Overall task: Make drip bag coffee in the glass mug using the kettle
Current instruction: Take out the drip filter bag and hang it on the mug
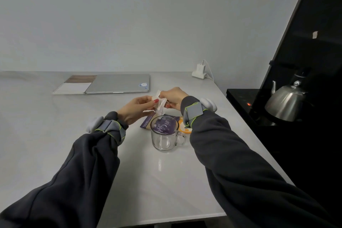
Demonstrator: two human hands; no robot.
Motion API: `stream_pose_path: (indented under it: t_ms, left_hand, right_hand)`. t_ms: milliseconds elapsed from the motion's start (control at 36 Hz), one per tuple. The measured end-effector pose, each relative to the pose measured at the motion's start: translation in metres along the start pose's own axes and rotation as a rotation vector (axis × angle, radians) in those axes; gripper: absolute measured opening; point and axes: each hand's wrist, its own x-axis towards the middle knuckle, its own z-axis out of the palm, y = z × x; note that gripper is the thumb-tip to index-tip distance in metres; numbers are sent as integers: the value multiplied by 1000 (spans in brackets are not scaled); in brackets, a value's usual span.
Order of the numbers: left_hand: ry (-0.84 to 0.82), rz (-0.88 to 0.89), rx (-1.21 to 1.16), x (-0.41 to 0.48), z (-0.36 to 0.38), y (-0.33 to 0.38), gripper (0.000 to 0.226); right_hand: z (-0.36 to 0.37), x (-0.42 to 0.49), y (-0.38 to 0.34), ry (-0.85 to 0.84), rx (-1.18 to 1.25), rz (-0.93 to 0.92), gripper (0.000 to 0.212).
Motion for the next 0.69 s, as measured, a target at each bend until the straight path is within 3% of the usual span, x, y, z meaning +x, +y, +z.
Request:
stream_pose_path:
  t_ms: [139,694]
  left_hand:
    - [61,42,101,2,6,1,22]
    - [211,-23,143,7,8,3,21]
  right_hand:
    - [4,0,-2,-11,1,-39,20]
    - [-8,5,3,-8,-19,-26,10]
